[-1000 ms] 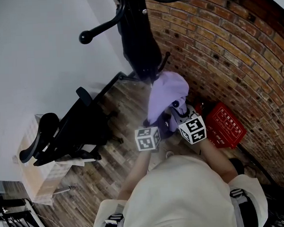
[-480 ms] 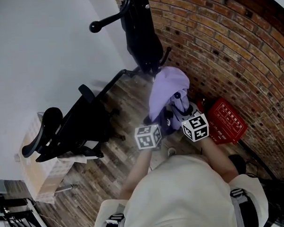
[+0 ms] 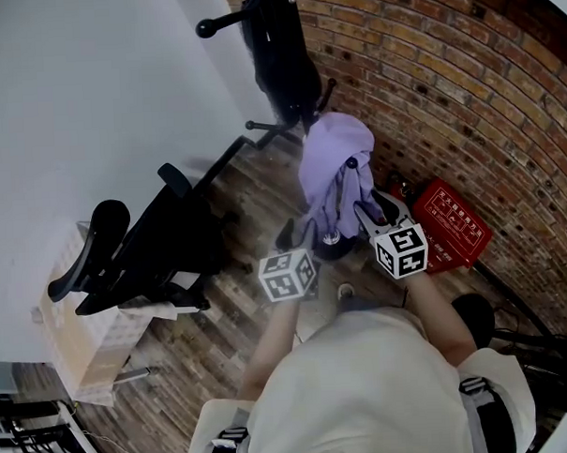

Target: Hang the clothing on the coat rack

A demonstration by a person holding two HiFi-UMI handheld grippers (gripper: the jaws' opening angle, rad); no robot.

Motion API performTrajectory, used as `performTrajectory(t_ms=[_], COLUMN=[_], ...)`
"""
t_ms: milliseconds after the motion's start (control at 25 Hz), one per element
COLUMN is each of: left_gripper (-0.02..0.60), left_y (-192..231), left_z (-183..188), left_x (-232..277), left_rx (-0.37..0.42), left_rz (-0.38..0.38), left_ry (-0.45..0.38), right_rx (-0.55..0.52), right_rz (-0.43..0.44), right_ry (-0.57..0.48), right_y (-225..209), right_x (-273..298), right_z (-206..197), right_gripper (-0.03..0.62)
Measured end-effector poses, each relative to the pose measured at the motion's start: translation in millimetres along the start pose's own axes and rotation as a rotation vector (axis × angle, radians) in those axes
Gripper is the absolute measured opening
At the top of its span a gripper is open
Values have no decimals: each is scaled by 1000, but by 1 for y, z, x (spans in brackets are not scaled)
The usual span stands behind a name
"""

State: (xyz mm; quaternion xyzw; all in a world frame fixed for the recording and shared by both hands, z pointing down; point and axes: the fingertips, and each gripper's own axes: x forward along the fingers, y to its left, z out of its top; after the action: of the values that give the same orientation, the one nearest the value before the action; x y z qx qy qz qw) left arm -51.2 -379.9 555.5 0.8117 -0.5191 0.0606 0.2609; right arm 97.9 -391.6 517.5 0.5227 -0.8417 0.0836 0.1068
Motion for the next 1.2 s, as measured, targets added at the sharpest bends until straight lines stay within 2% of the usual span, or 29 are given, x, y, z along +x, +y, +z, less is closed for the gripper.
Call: performTrajectory(t_ms=[120,360,600,920,1200], left_gripper=[195,123,57,37,32], left_y=[3,1,-9,-21,-32], left_z=[5,10,10,-2,-14], left_x=[-20,-68,-120,-180,-216], left_rx=[-10,-32,-39,-51,-32], left_rz=[4,-5,-36,-77,-90], left_ry=[-29,-102,-151,-196,-218], right_rx=[3,24,43,15,-33], right_rz=[-19,-18,-18,-17,4], right_ry=[-5,-29,-78,-129,-147], right_y=[9,44,79,120,147], right_x=[-17,-54,-96,-149,-180], right_z=[-2,-6,2,14,15], right_gripper=[170,166,83,31,19])
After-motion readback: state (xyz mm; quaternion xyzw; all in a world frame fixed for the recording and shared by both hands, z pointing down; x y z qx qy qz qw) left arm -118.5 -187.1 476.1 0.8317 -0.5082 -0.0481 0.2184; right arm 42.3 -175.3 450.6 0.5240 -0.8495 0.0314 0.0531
